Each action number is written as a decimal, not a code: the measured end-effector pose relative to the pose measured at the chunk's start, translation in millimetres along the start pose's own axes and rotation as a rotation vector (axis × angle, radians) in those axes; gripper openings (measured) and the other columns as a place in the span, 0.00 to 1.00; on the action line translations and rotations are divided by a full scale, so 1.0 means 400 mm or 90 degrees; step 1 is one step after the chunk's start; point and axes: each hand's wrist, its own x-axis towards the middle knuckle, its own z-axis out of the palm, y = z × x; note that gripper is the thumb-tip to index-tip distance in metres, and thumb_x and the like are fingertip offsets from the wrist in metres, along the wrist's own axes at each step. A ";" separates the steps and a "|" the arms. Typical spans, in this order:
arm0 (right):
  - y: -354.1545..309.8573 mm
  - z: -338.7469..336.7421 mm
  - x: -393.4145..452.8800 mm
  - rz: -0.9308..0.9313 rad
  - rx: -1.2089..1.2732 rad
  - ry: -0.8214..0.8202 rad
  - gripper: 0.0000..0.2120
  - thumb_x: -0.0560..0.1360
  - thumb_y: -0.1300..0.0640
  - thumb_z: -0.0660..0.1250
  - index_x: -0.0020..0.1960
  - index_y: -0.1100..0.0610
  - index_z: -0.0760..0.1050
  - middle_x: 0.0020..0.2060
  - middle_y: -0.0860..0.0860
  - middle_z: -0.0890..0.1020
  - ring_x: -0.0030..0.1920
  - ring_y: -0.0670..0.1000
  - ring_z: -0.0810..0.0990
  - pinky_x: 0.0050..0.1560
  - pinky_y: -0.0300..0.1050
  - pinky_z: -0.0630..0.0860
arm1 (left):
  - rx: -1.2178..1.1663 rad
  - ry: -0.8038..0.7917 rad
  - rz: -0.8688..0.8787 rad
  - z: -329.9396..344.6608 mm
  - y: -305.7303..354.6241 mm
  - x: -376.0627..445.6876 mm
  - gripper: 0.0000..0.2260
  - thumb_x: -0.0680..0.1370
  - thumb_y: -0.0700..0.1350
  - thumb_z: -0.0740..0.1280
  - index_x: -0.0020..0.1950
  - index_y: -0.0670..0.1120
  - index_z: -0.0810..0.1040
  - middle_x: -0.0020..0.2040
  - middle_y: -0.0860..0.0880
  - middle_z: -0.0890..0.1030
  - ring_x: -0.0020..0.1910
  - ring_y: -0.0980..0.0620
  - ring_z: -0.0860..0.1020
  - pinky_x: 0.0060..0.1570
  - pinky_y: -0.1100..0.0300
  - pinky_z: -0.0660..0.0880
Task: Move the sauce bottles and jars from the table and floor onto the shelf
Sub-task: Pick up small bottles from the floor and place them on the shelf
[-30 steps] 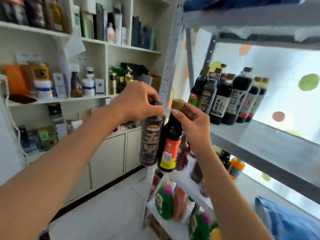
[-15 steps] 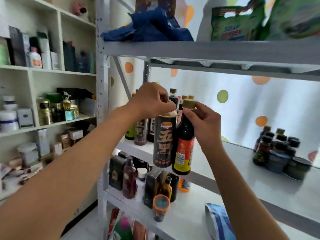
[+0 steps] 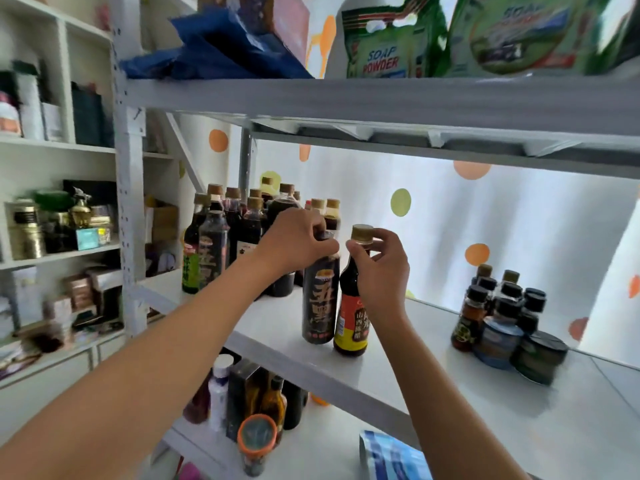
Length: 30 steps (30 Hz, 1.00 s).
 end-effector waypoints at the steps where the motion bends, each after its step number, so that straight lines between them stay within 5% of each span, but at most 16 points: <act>1: 0.018 -0.001 0.007 0.011 -0.001 -0.004 0.14 0.73 0.49 0.73 0.56 0.45 0.76 0.50 0.46 0.82 0.51 0.44 0.80 0.50 0.44 0.77 | 0.006 -0.012 -0.008 0.017 -0.003 0.002 0.14 0.68 0.52 0.69 0.34 0.41 0.76 0.31 0.46 0.77 0.31 0.49 0.74 0.33 0.52 0.71; 4: 0.050 -0.010 0.032 0.028 0.007 -0.019 0.15 0.72 0.47 0.74 0.57 0.44 0.76 0.51 0.49 0.81 0.52 0.47 0.80 0.45 0.41 0.76 | 0.003 0.010 -0.034 0.055 -0.022 0.008 0.12 0.70 0.51 0.69 0.38 0.42 0.79 0.35 0.46 0.79 0.35 0.49 0.76 0.38 0.49 0.74; 7: 0.061 -0.028 0.053 0.028 -0.046 -0.052 0.18 0.72 0.42 0.73 0.59 0.45 0.75 0.51 0.48 0.81 0.52 0.50 0.79 0.38 0.37 0.71 | -0.018 0.019 -0.059 0.080 -0.038 0.003 0.13 0.74 0.52 0.69 0.53 0.46 0.81 0.49 0.50 0.81 0.45 0.52 0.77 0.46 0.55 0.75; 12: 0.074 -0.047 0.051 0.041 -0.127 -0.126 0.16 0.74 0.39 0.70 0.56 0.48 0.80 0.55 0.50 0.81 0.44 0.40 0.79 0.37 0.32 0.68 | -0.068 0.054 -0.107 0.133 -0.059 -0.055 0.25 0.76 0.61 0.67 0.70 0.51 0.72 0.56 0.51 0.74 0.49 0.53 0.74 0.47 0.59 0.71; 16: 0.078 -0.079 0.001 0.044 -0.198 -0.202 0.18 0.79 0.40 0.64 0.61 0.50 0.77 0.46 0.44 0.79 0.43 0.42 0.79 0.37 0.37 0.70 | -0.122 0.064 -0.156 0.203 -0.082 -0.152 0.32 0.73 0.58 0.71 0.74 0.55 0.63 0.67 0.51 0.69 0.63 0.52 0.72 0.62 0.51 0.73; 20: 0.115 -0.108 -0.029 0.090 -0.161 -0.303 0.22 0.78 0.46 0.68 0.70 0.44 0.68 0.54 0.45 0.81 0.54 0.49 0.81 0.53 0.48 0.80 | -0.115 0.049 -0.202 0.277 -0.097 -0.242 0.37 0.69 0.51 0.77 0.73 0.54 0.61 0.66 0.53 0.70 0.63 0.53 0.73 0.60 0.54 0.74; 24: 0.144 -0.124 -0.041 0.192 -0.120 -0.391 0.42 0.73 0.64 0.73 0.75 0.37 0.57 0.54 0.46 0.78 0.56 0.48 0.78 0.48 0.42 0.77 | -0.085 0.067 -0.266 0.296 -0.110 -0.240 0.29 0.67 0.53 0.79 0.60 0.51 0.67 0.57 0.53 0.75 0.54 0.53 0.76 0.48 0.60 0.73; 30: 0.174 -0.100 -0.034 0.231 -0.096 -0.353 0.28 0.72 0.64 0.75 0.66 0.47 0.71 0.55 0.50 0.81 0.54 0.51 0.81 0.48 0.46 0.80 | -0.107 0.042 -0.256 0.311 -0.138 -0.198 0.24 0.70 0.49 0.77 0.61 0.50 0.70 0.57 0.52 0.77 0.56 0.51 0.76 0.52 0.58 0.74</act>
